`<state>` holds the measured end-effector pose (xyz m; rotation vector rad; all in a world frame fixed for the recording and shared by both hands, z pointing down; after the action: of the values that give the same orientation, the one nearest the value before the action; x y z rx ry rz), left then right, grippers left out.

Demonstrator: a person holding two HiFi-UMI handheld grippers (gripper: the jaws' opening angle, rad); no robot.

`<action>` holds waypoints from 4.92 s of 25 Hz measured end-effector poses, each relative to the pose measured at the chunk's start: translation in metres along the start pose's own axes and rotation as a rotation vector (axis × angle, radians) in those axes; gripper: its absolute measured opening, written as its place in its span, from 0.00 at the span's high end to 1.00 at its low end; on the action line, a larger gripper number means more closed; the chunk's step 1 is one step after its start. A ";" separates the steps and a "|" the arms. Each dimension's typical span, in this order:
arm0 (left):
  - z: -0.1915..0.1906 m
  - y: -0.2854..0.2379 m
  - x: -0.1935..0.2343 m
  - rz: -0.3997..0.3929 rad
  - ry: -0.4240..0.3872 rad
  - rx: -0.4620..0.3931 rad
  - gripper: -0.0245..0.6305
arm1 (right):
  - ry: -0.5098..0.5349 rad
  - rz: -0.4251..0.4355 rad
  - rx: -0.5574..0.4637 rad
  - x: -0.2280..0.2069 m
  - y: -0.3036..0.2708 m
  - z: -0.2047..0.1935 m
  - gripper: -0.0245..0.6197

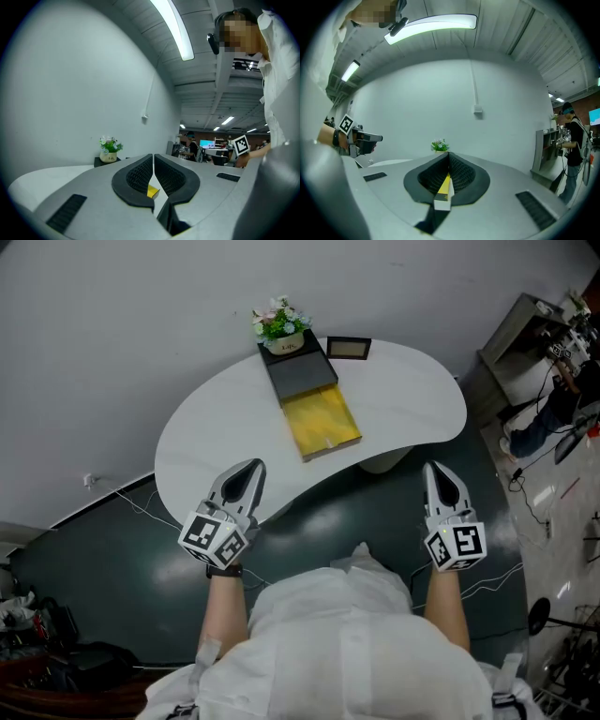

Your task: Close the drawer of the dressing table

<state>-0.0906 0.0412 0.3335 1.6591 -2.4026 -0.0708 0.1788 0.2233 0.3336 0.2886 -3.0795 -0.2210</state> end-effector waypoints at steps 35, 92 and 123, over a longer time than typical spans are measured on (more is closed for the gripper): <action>-0.041 -0.102 -0.012 0.192 -0.020 0.016 0.93 | -0.074 0.283 0.085 -0.078 -0.094 -0.049 0.95; -0.100 -0.136 0.107 0.228 0.084 0.069 0.93 | 0.166 1.039 0.462 0.089 -0.250 -0.172 0.94; -0.109 -0.120 0.113 0.232 0.087 0.091 0.93 | 0.488 1.564 0.777 0.167 -0.171 -0.256 0.89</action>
<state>0.0041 -0.0981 0.4373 1.3750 -2.5463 0.1472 0.0600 -0.0093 0.5667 -1.6287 -1.9017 0.8880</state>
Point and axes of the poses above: the fingertips, and each gripper's own axes: y backward along the fingers, x to its left, z out of its top, the point moved 1 cm from there along y, backward along the fingers, and after that the axes turned 12 degrees about -x, right-handed, at the moved point
